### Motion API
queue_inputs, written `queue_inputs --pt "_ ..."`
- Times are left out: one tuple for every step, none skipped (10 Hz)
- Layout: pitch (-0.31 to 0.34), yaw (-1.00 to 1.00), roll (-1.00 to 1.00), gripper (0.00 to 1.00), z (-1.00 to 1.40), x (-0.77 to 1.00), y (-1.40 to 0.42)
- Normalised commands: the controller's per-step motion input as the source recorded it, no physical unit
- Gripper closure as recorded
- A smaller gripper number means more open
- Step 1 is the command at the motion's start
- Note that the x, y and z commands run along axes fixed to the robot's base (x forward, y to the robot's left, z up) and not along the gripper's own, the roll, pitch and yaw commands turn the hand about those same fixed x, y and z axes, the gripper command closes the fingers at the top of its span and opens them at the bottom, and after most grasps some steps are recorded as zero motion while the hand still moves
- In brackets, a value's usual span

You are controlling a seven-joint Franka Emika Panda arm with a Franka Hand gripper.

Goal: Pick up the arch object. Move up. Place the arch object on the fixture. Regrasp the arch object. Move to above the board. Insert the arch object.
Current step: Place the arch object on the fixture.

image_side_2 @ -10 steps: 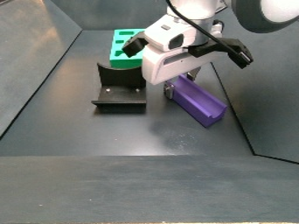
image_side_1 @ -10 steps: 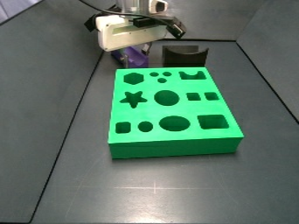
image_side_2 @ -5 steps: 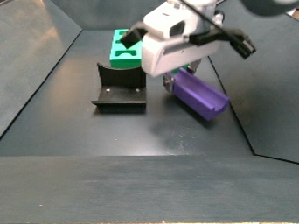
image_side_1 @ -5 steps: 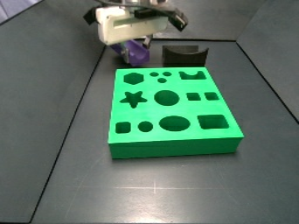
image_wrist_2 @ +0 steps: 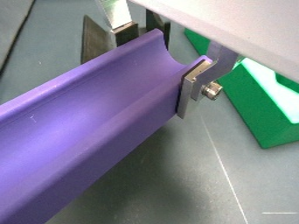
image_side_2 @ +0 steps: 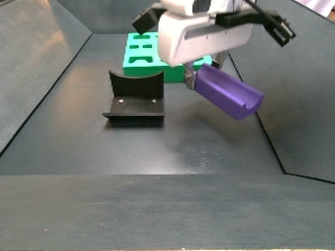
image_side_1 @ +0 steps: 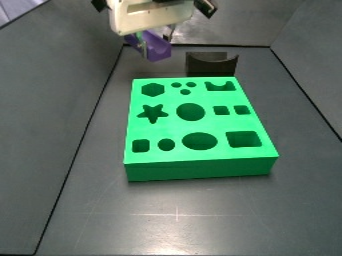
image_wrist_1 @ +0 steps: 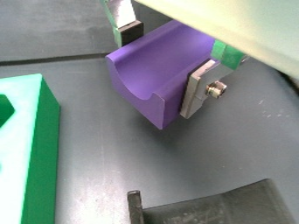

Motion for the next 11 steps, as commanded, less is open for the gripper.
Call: queue_inputs --pt "0.028 0.01 -0.05 1.0 1.0 -0.01 -0.01" --pt "0.031 0.01 -0.07 1.0 1.0 -0.01 -0.01" --pt "0.035 0.01 -0.09 1.0 1.0 -0.02 -0.01" --pt "0.035 0.01 -0.11 1.0 1.0 -0.02 -0.01" --pt "0.036 0.0 -0.12 1.0 1.0 -0.03 -0.01" --pt "0.034 -0.01 -0.14 1.0 1.0 -0.03 0.0" --pt "0.033 -0.02 -0.15 1.0 1.0 -0.03 0.0" --pt "0.035 -0.03 -0.15 1.0 0.91 -0.03 0.0" --pt "0.038 -0.03 -0.15 1.0 0.79 -0.03 0.0" --pt "0.041 -0.03 -0.14 1.0 0.63 -0.02 0.0" --pt "0.044 -0.02 -0.13 1.0 0.5 -0.01 0.0"
